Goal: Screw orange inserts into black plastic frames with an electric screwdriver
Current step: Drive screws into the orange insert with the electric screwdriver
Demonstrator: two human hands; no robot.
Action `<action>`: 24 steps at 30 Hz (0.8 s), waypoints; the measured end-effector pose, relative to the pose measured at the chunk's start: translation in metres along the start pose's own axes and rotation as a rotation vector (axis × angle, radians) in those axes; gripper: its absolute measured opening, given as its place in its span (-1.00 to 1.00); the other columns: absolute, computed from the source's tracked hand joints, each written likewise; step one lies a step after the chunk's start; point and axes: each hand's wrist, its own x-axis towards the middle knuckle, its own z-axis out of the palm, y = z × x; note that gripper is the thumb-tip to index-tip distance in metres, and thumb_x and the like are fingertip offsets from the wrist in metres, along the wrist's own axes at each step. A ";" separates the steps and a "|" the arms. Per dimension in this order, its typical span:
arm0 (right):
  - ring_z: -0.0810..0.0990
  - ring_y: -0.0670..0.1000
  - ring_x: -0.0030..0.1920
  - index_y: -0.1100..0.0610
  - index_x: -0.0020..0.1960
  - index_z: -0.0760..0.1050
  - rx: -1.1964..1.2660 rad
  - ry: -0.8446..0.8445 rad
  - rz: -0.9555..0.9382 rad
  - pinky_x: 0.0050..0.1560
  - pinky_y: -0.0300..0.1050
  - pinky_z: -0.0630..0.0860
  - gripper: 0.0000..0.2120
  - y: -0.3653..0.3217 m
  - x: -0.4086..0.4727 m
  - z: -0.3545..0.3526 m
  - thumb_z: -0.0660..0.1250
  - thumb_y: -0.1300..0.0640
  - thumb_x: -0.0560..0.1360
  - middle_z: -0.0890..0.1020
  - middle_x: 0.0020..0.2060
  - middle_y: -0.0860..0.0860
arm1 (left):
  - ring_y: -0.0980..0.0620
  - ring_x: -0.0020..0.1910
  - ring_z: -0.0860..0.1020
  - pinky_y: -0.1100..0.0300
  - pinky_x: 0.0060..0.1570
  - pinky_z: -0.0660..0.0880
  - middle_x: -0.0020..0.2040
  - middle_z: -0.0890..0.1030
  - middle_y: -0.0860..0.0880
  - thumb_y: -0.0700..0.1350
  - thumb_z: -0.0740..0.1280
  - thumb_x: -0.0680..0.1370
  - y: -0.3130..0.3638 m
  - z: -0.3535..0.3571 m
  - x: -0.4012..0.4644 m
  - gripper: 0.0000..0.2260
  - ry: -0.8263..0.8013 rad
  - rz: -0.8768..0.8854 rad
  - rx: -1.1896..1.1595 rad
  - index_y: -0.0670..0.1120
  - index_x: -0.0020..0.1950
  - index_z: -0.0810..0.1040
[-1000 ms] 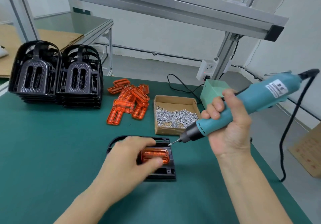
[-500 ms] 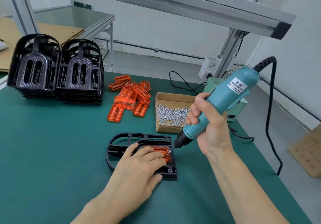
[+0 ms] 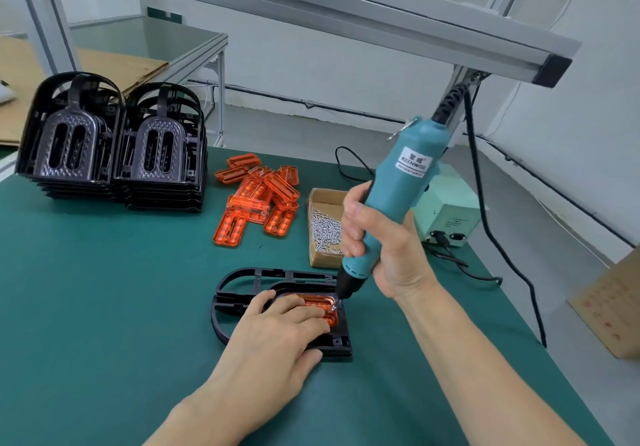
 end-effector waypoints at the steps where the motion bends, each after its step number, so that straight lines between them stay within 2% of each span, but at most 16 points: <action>1: 0.31 -0.05 -0.54 0.07 -0.30 0.45 0.005 -0.045 -0.002 -0.44 -0.22 0.34 -0.83 -0.001 0.000 0.000 0.33 0.26 0.43 0.36 -0.49 0.01 | 0.19 0.01 0.61 0.10 0.03 0.54 -0.02 0.64 0.27 0.11 0.54 0.23 0.000 -0.001 0.000 -0.72 0.005 0.001 -0.007 0.19 -0.09 0.66; 6: 0.30 -0.06 -0.56 0.11 -0.32 0.43 0.055 -0.108 0.021 -0.46 -0.24 0.34 -0.86 -0.001 0.001 -0.003 0.34 0.17 0.39 0.35 -0.50 -0.01 | 0.21 0.00 0.60 0.19 0.05 0.50 -0.02 0.64 0.29 0.11 0.37 0.30 -0.001 0.001 0.000 -0.78 0.025 -0.014 -0.027 0.19 -0.08 0.66; 8: 0.30 -0.07 -0.56 0.11 -0.31 0.42 0.051 -0.111 0.015 -0.45 -0.25 0.34 -0.86 0.000 0.001 -0.003 0.34 0.17 0.39 0.36 -0.50 -0.02 | 0.20 -0.01 0.60 0.24 0.10 0.37 -0.02 0.64 0.29 0.10 0.36 0.31 -0.001 0.002 0.000 -0.79 0.038 -0.032 -0.044 0.18 -0.08 0.66; 10: 0.30 -0.07 -0.55 0.10 -0.31 0.41 0.047 -0.112 0.014 -0.45 -0.24 0.34 -0.85 0.001 0.000 -0.003 0.34 0.17 0.40 0.36 -0.50 -0.02 | 0.20 -0.02 0.61 0.23 0.05 0.27 -0.02 0.64 0.28 0.10 0.36 0.30 -0.001 0.001 0.001 -0.78 0.049 -0.045 -0.034 0.17 -0.10 0.67; 16: 0.31 -0.06 -0.56 0.09 -0.35 0.41 0.056 -0.101 0.023 -0.43 -0.24 0.36 -0.82 0.003 -0.002 -0.002 0.37 0.16 0.37 0.36 -0.51 -0.01 | 0.18 -0.03 0.61 0.21 0.05 0.27 -0.02 0.65 0.26 0.09 0.37 0.30 -0.001 0.000 0.001 -0.79 0.060 -0.052 -0.031 0.16 -0.10 0.67; 24: 0.35 -0.06 -0.57 0.08 -0.27 0.49 0.019 -0.184 0.040 -0.41 -0.24 0.40 -0.93 0.005 -0.001 -0.001 0.37 0.18 0.36 0.41 -0.52 -0.02 | 0.18 -0.02 0.61 0.24 0.05 0.27 -0.02 0.64 0.27 0.08 0.37 0.30 0.000 -0.002 0.001 -0.78 0.022 -0.068 -0.064 0.15 -0.09 0.67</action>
